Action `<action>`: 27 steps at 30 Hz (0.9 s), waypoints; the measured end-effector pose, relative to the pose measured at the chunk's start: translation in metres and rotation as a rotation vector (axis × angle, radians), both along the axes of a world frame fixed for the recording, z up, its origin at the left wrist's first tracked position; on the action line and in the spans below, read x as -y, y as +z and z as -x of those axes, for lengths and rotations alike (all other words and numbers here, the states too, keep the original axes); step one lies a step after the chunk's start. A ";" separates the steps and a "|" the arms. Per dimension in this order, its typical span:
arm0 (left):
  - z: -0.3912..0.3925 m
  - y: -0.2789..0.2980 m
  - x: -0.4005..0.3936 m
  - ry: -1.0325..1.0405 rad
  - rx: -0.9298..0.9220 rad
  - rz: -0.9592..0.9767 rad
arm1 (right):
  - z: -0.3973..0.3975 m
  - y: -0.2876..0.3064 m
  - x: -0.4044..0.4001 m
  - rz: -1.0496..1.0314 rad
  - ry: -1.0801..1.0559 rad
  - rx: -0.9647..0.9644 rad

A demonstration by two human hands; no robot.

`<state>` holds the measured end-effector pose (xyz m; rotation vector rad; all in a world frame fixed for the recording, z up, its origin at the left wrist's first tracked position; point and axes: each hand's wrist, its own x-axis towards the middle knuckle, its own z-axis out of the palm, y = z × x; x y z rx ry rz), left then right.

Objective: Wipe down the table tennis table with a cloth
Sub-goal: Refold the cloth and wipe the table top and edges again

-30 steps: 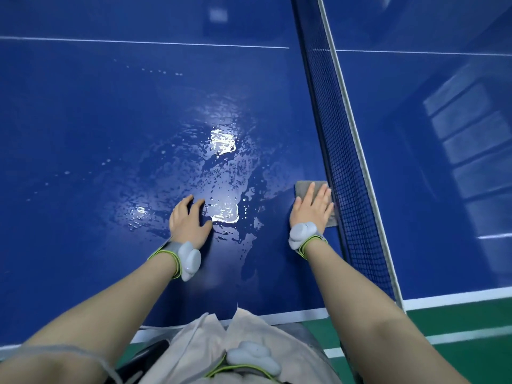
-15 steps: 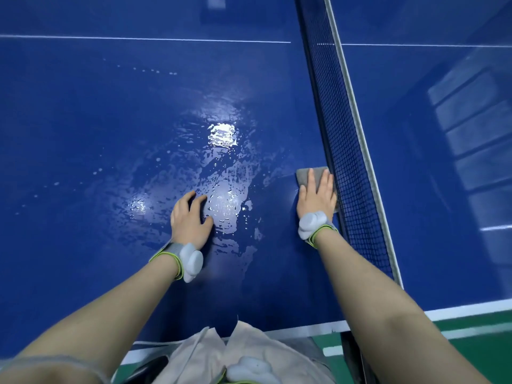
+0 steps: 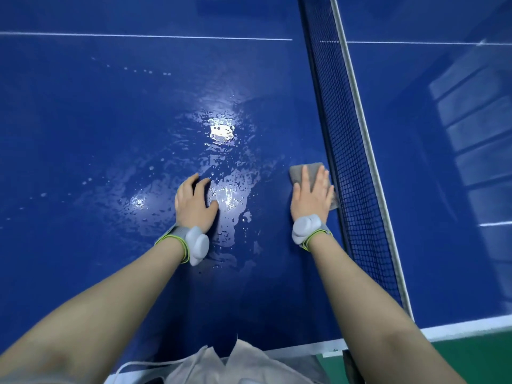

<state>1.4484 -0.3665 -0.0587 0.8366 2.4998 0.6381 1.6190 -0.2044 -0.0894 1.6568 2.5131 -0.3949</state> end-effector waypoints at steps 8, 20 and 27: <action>0.016 -0.004 -0.017 0.038 0.014 -0.043 | 0.045 0.005 0.030 -0.050 0.158 -0.005; 0.037 -0.010 -0.046 0.021 -0.041 -0.065 | 0.044 0.004 -0.027 -0.005 -0.088 0.009; 0.038 -0.016 -0.053 0.037 -0.088 -0.075 | 0.059 0.000 -0.015 -0.055 0.369 -0.072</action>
